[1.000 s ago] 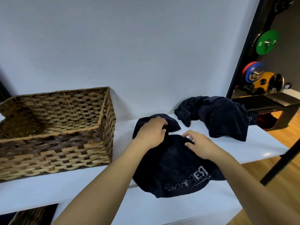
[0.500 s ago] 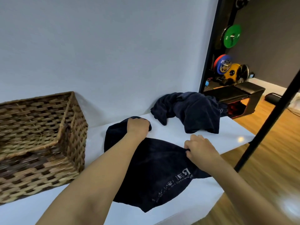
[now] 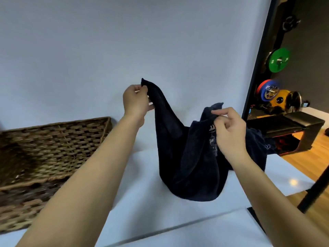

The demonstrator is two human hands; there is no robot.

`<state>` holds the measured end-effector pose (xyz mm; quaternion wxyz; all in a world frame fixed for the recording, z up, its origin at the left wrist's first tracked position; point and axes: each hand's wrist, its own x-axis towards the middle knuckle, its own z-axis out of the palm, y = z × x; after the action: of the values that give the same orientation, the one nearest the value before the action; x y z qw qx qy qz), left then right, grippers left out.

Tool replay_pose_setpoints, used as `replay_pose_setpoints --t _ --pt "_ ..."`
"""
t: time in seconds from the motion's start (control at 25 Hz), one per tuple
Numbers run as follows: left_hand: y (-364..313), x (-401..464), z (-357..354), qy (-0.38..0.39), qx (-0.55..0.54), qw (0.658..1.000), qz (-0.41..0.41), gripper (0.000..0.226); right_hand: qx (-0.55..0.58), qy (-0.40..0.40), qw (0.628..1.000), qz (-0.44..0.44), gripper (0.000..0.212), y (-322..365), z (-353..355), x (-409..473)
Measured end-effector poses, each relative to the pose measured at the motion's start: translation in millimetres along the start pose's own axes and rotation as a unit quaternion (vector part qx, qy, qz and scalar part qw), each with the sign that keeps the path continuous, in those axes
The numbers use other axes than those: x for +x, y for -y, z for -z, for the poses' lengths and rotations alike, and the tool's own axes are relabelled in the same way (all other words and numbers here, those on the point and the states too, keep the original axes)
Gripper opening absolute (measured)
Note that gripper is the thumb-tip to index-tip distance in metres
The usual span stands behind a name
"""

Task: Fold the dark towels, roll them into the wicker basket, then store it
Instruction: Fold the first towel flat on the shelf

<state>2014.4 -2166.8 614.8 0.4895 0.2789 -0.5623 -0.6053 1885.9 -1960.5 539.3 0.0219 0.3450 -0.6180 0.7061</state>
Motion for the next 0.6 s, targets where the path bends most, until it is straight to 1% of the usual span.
replay_pose_setpoints --t 0.04,0.12,0.16,0.2,0.28,0.36,0.4,0.48,0.56,0.6 --pt "-9 -4 4 -0.004 -0.016 1.000 0.004 0.011 0.046 -0.015 0.999 -0.007 0.025 4 -5 0" --pt "-8 -13 14 -0.001 -0.005 0.999 0.035 0.017 0.114 -0.030 0.991 -0.064 0.018 -2 -14 -4" --pt "1 -18 18 0.000 0.012 0.998 0.058 0.020 0.121 -0.034 0.986 -0.108 0.017 -10 -16 -6" --pt "14 -24 22 -0.004 0.027 0.996 0.087 0.022 0.098 -0.028 0.983 -0.150 0.022 -20 -17 -9" --pt "50 -35 30 -0.017 0.070 0.987 0.147 0.022 -0.002 0.041 0.976 -0.215 0.029 -43 -17 -18" --pt "83 -50 39 -0.018 0.109 0.975 0.193 0.017 -0.085 0.132 0.953 -0.258 0.032 -62 -13 -29" --pt "95 -57 42 -0.006 0.131 0.970 0.207 0.017 -0.121 0.173 0.939 -0.270 0.036 -65 -9 -34" --pt "111 -68 48 0.017 0.166 0.962 0.215 0.021 -0.233 0.264 0.902 -0.250 0.044 -63 -2 -37" --pt "116 -75 53 0.009 0.199 0.959 0.200 0.019 -0.349 0.352 0.845 -0.199 0.033 -60 2 -36" --pt "116 -77 54 0.002 0.204 0.961 0.186 0.019 -0.391 0.373 0.823 -0.175 0.025 -58 2 -36"
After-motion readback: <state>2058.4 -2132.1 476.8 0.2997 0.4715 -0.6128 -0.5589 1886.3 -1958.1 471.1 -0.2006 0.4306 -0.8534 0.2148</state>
